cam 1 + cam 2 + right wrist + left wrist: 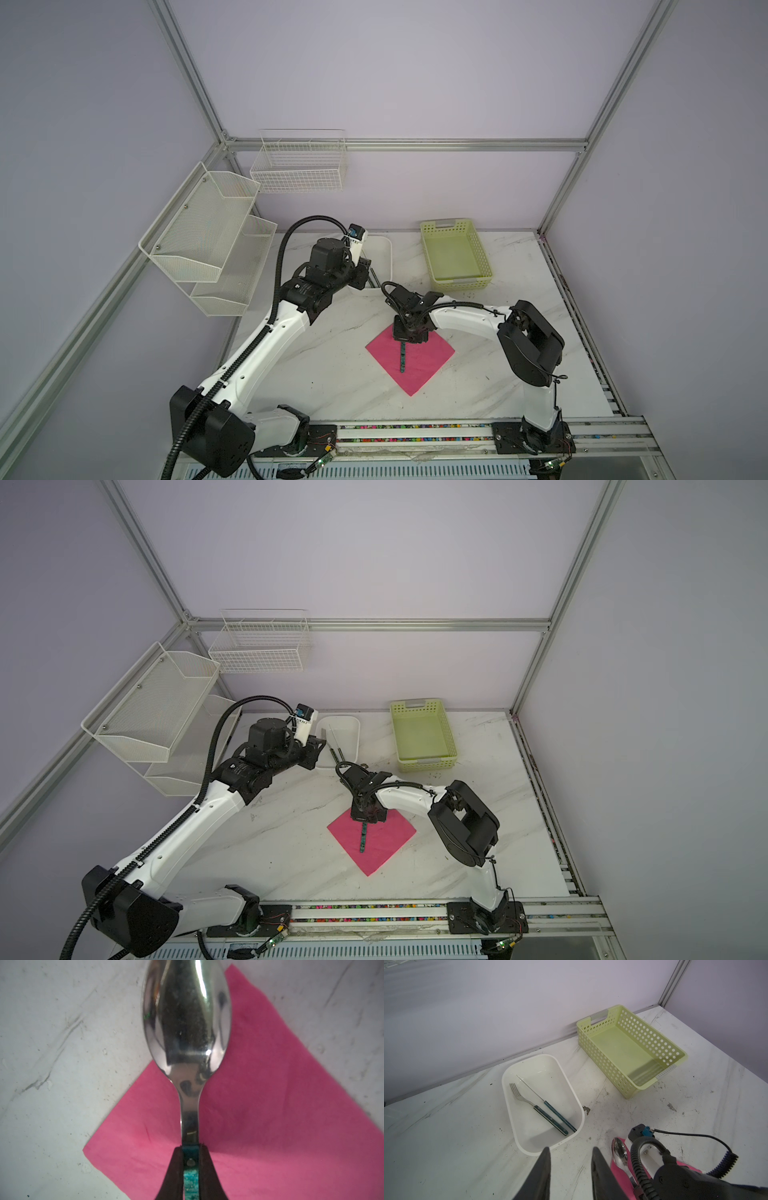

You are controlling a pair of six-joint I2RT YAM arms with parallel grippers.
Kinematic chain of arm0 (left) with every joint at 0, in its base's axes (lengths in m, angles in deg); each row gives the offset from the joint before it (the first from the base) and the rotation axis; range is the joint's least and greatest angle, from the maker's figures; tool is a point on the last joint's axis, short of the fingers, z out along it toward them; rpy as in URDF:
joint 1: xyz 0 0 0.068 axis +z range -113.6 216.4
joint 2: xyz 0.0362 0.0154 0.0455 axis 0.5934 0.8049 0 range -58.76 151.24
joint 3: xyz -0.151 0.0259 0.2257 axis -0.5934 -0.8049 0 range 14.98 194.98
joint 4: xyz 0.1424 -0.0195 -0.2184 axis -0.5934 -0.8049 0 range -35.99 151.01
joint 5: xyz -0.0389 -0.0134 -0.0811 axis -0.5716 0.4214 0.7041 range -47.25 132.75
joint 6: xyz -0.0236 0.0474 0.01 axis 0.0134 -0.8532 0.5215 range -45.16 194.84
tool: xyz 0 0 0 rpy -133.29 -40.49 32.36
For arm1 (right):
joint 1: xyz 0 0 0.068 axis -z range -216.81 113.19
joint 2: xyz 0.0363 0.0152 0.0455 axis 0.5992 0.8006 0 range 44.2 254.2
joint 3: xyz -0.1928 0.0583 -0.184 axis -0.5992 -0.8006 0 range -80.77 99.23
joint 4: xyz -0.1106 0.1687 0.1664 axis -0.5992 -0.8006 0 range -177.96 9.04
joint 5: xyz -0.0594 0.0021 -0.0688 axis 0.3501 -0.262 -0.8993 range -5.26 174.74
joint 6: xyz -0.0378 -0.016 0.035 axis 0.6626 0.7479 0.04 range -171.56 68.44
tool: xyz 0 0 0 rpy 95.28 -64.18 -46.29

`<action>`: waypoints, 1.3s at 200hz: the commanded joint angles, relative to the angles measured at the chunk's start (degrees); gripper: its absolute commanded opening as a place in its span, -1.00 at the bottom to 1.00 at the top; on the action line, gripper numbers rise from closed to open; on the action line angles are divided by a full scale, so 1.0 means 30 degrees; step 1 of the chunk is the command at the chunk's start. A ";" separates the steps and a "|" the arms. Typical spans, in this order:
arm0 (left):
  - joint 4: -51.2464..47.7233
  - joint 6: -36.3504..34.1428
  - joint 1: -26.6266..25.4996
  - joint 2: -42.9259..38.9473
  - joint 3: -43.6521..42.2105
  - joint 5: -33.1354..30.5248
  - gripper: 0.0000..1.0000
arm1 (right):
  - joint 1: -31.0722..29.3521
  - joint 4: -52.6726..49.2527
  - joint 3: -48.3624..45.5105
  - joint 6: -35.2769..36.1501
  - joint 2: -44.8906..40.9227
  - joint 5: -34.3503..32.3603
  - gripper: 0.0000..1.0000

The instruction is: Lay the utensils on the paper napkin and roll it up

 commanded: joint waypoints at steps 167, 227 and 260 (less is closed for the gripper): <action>0.0487 -0.0497 -0.0155 -0.0470 -0.0612 -0.0170 -0.35 | 0.0076 0.0065 0.0038 -0.0156 0.0584 0.0071 -0.79; 0.0487 -0.0485 -0.0184 -0.0490 -0.0599 -0.0230 -0.34 | 0.0067 -0.0081 0.0113 -0.0373 0.0487 -0.0035 -0.61; 0.0428 -0.0486 -0.0184 -0.0504 -0.0554 -0.0229 -0.33 | 0.0083 -0.0083 0.0098 -0.0404 0.0421 -0.0035 -0.58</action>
